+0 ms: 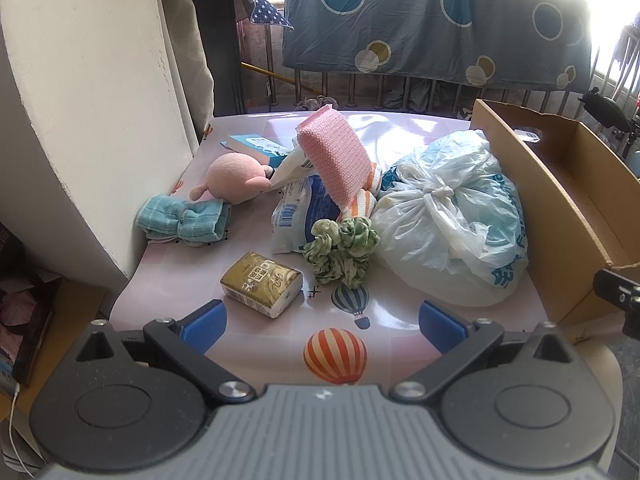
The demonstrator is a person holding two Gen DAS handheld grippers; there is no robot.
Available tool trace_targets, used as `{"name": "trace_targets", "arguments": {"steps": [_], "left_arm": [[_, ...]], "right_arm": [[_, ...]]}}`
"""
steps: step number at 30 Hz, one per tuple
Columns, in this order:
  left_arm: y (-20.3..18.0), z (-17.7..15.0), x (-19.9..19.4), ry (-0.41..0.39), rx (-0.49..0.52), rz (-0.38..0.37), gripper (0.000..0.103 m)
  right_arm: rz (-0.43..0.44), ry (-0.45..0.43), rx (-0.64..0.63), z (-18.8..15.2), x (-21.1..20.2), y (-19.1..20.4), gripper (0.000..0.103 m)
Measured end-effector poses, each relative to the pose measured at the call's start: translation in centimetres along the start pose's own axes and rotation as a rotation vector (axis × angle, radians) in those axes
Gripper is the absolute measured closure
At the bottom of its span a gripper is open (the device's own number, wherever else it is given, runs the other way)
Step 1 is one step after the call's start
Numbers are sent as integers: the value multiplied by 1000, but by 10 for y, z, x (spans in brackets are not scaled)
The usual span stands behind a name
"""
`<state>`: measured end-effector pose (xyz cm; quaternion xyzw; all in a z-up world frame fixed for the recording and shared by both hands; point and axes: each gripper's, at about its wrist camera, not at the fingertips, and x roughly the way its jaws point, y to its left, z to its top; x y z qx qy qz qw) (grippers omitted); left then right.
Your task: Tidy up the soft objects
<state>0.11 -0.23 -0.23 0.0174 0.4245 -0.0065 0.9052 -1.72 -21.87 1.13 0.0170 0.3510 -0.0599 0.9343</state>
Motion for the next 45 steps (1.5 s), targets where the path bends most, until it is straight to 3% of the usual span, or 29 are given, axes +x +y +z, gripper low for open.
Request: {"name": "trace_targets", "arguments": {"steps": [45], "left_arm": [[0,0,0,7,-2,0,0]], "right_arm": [[11,4,14,-2,1,0,1]]}}
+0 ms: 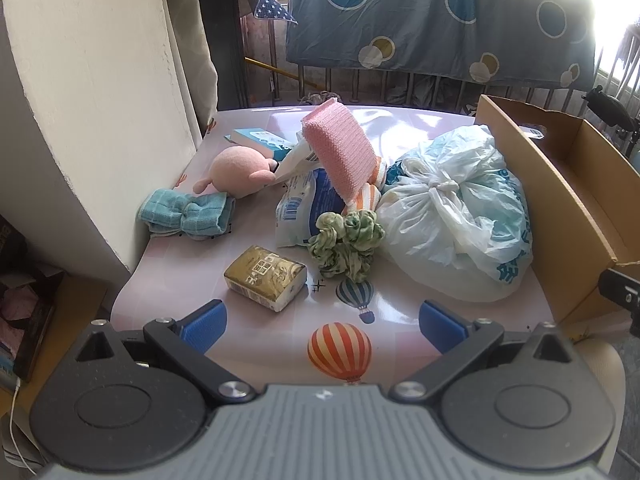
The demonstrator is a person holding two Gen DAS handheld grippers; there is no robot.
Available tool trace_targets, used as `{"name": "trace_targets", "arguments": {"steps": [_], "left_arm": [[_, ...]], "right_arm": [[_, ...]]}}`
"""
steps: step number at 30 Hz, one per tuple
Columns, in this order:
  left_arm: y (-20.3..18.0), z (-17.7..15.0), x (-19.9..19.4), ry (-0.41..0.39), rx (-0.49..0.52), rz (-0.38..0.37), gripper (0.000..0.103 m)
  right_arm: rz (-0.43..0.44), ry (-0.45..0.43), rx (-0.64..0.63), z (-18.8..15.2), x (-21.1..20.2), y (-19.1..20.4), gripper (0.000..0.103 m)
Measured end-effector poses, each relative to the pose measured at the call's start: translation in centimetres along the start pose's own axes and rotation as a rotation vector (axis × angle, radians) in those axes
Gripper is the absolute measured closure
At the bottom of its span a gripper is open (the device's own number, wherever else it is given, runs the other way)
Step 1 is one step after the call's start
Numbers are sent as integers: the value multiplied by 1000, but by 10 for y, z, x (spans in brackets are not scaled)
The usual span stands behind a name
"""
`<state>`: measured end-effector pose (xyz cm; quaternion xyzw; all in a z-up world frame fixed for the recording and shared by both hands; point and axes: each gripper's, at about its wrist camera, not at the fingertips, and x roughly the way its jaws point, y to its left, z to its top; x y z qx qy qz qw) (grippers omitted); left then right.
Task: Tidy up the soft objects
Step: 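Reach the right gripper to the pink scrubbing sponge and close on it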
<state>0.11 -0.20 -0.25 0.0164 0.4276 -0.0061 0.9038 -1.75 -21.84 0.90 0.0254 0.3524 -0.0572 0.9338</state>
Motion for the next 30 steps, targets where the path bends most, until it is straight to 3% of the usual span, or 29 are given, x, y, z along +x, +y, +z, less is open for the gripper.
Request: {"name": "trace_targets", "arguments": {"steps": [5,8,12,15,19,25,30], "left_arm": [[13,-4,2,-10,-18,5,0],[22,2,4,-33,-32,11,0],[37,8,8,-95,-51,-15,0],[46,15,14,-156,-57,-57,0],[51,29,26,-204,-34,-83,1],[42,47,53,-307,45,-114,6],[30,60,87,-278,86,-179,22]], "right_arm": [[53,-37,-9,5,-6,0,1],[119,-131,-25,19,-15,-1,1],[300,-302,-58,42,-19,3,1],[423,-344,-93,64,-3,12,1],[596,-294,-176,104,30,33,1],[796,-96,-398,170,92,72,1],[898,117,-347,192,175,97,7]]}}
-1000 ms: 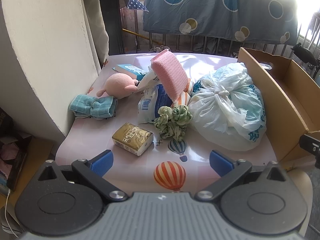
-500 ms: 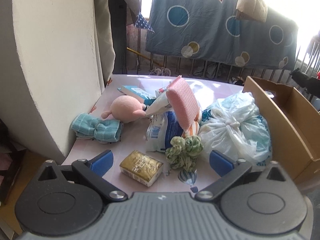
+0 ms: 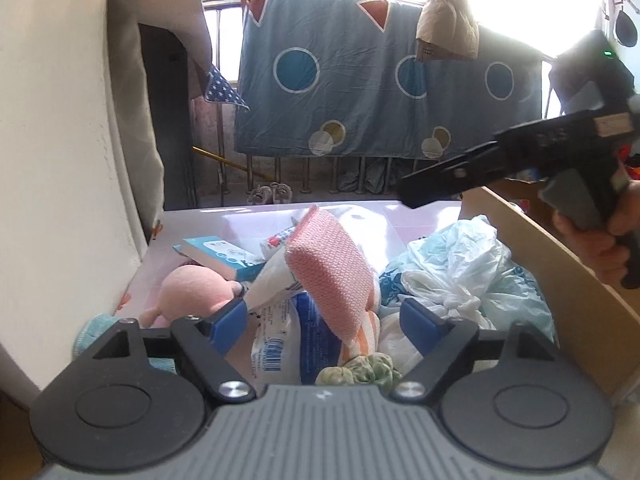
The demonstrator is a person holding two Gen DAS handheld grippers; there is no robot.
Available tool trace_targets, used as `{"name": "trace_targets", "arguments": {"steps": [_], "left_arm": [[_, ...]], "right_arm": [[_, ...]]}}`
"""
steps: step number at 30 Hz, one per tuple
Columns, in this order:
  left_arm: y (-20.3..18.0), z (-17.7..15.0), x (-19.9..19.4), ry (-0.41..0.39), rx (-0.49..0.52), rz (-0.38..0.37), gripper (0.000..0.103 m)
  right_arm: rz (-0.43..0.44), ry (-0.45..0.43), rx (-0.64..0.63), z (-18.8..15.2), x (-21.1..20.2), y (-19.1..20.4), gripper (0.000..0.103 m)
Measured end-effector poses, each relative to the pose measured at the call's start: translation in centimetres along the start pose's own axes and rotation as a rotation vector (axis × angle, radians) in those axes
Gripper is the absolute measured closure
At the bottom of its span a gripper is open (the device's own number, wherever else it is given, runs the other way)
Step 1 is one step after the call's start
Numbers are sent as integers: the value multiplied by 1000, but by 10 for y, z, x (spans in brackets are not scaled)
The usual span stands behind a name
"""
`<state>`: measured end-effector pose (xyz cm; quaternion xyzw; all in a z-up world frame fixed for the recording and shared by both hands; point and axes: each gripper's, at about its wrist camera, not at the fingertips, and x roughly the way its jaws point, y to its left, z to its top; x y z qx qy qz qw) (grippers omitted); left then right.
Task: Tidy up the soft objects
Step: 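Reach the right gripper to the pink scrubbing sponge and close on it, then lift the pink sponge with the right gripper and carry it into the cardboard box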
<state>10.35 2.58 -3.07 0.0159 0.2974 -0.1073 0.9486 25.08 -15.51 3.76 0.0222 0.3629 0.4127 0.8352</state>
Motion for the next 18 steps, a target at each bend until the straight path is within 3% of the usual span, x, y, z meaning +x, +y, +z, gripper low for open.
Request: {"name": "trace_targets", "arguments": {"steps": [2,5,11,14,18], "left_arm": [[-1,0,17,31,2,-22,33],[-1,1,41,78,-6,-34,43],[-4,3,71,99,-12,-48,43],[-7,3,81,113,-6,-36,49],[1,6,88,131,-61,-14,58]], "right_arm": [[46,37,45,1,21,-21,16],[104,63,76,6,48,-40,22],[186,114,132,-1,90,-77,23],[207,136,165,-8,104,-84,24],[244,151,208,-16,110,-84,37]]}}
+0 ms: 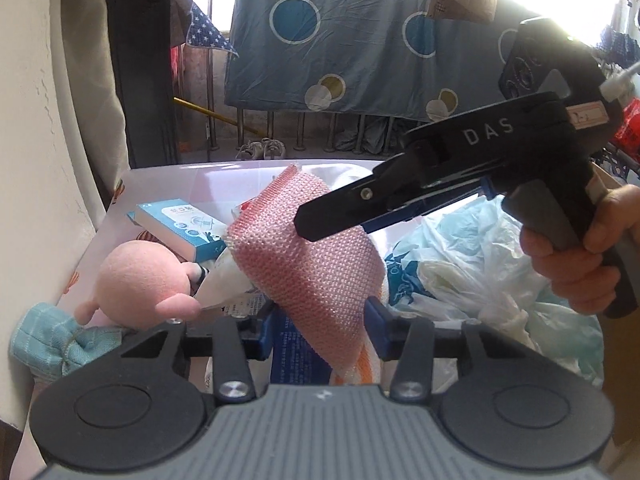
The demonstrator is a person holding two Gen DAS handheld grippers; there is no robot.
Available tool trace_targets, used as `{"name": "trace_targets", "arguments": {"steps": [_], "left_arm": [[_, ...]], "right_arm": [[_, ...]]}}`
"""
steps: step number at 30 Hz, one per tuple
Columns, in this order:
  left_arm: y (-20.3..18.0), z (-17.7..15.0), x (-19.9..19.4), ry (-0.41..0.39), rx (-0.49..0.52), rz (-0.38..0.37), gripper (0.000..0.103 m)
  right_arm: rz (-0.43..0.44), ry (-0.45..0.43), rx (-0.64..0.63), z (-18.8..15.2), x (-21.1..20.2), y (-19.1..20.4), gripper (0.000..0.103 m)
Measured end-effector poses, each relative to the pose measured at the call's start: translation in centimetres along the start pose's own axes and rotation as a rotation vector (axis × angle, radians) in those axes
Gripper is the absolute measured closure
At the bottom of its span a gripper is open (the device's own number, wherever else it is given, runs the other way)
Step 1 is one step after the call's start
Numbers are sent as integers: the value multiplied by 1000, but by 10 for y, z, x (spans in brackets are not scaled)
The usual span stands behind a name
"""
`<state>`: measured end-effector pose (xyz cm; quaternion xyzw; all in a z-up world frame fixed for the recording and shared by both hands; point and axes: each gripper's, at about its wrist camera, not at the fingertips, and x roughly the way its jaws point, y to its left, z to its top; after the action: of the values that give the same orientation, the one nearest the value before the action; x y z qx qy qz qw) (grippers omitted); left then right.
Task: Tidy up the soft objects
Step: 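Lift the pink sponge with the right gripper and carry it into the cardboard box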
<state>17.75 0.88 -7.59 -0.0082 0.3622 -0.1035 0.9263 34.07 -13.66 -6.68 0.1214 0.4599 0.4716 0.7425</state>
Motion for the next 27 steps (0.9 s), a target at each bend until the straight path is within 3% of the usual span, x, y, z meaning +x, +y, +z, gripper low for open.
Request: {"name": "trace_targets", "arguments": {"steps": [5,15,21,27], "left_arm": [[5,8,-14,-19,-31,3,59],[-17,29,-84,-117,-21,15,58],[-61,40,-127,-192,68,-27,58],[-127,59,-130,-184,164,-147,58]], "right_arm": [[-33,-28,18,1,-7,11,51],[-36,-150,1,5,-61,74,54],[-32,-266,3,-17,-131,105,54],[-74,-401,105,-69,-218,98,54]]}}
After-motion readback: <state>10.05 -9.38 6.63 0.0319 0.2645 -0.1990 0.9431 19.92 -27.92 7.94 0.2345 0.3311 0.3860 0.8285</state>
